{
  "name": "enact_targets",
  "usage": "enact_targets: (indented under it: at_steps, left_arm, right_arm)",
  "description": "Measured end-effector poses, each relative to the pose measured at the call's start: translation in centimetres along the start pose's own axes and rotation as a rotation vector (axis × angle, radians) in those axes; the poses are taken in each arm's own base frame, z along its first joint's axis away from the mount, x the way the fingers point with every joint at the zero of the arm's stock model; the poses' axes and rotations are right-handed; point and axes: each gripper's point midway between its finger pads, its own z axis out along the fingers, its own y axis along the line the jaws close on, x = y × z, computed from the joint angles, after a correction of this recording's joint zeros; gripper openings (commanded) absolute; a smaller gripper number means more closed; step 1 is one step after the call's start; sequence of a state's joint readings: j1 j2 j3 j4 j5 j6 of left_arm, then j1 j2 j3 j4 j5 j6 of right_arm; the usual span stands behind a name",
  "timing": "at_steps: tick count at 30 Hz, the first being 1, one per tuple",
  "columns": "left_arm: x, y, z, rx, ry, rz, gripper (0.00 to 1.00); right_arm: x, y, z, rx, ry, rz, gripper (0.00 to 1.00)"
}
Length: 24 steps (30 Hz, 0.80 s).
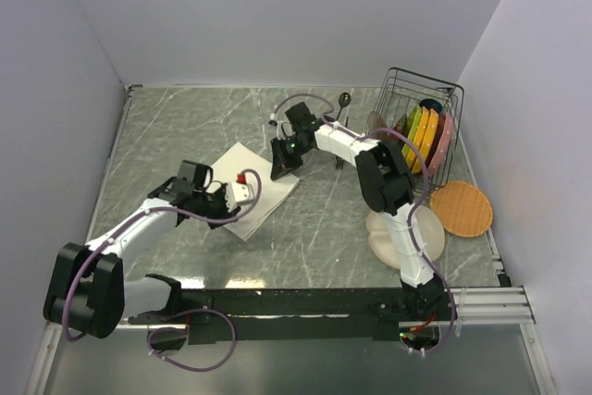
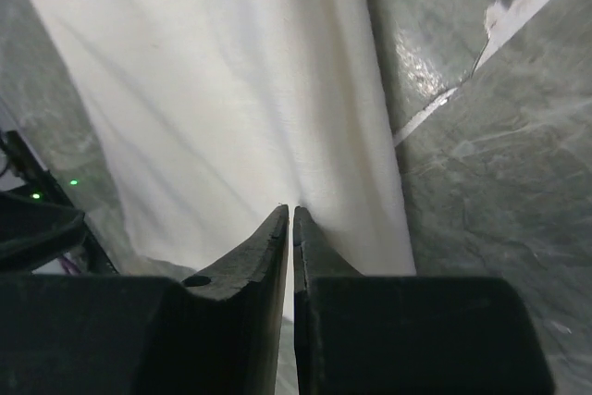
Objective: Fold the napkin into a case and place the utensils inside
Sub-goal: Smooth out the square-folded napkin at the center of the board.
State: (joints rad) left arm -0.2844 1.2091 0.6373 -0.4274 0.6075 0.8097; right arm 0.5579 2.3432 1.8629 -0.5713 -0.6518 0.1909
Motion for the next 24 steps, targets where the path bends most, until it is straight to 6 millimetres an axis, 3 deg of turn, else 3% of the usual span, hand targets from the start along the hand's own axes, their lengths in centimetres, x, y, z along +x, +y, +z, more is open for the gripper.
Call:
enact_targets:
  at_steps: [3,12,24]
  left_arm:
    - [0.2,-1.2,1.1,0.032,0.025,0.074,0.34]
    - [1.1,-3.0,3.2,0.097,0.087,0.192,0.4]
    - [2.1,-3.3,4.0,0.131,0.123,0.247,0.18]
  right_arm:
    - [1.3,-0.6,0.8,0.011,0.033,0.011,0.14]
    - [1.5,-0.5,0.9,-0.004,0.027,0.003,0.14]
    - [1.5,-0.5,0.9,-0.005,0.028,-0.003,0.15]
